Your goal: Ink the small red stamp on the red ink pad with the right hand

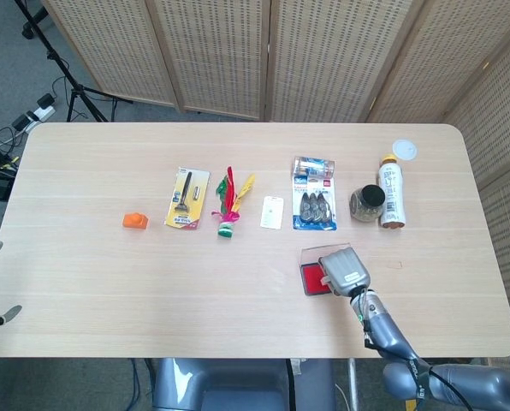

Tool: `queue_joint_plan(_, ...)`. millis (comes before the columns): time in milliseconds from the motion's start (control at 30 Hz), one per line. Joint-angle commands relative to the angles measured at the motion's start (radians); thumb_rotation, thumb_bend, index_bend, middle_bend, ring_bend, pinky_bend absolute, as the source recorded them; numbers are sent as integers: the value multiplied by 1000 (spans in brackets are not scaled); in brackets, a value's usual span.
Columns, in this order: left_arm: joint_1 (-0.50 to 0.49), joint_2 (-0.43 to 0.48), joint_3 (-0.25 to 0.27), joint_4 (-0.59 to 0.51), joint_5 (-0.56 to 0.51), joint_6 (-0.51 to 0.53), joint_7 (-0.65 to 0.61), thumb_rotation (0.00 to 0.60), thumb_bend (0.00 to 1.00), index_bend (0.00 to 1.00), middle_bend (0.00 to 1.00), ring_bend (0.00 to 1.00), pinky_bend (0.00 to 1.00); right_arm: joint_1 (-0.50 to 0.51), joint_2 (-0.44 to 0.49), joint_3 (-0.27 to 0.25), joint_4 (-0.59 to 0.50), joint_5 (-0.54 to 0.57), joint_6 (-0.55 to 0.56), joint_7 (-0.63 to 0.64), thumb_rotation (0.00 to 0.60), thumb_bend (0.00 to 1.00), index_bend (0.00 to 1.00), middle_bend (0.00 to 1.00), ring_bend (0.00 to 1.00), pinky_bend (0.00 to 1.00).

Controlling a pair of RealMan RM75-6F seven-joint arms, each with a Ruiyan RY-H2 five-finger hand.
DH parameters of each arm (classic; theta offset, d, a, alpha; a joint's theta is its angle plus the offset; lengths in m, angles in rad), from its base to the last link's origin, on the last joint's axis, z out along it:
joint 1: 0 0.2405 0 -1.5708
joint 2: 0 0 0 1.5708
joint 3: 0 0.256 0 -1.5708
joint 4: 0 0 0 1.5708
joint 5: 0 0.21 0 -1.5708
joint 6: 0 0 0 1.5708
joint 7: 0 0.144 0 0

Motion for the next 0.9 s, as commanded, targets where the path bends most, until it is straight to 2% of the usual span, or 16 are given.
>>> queue_joint_plan(33,0,-1,1,-1,1,0,3,600,86,0,0,0,0,-3,1,-5,2,-7,-1,9,600,672,597,974,1000,1000)
queue_joint_plan(500,0,-1,0,-1,-1,0,1,600,86,0,0,0,0,-4,4,-8,9,-14,-4,30,600,672,597,974,1000,1000)
queue_joint_plan(700,0,0,0,-1,-1,0,0,600,86,0,0,0,0,-11,56,-3,-72,-58,21,49,600,672,597,974,1000,1000)
queue_joint_plan(900,2,1,2,-1,4,4,0,600,87,0,0,0,0,-26,152,16,-181,-112,64,87,600,672,597,974,1000,1000)
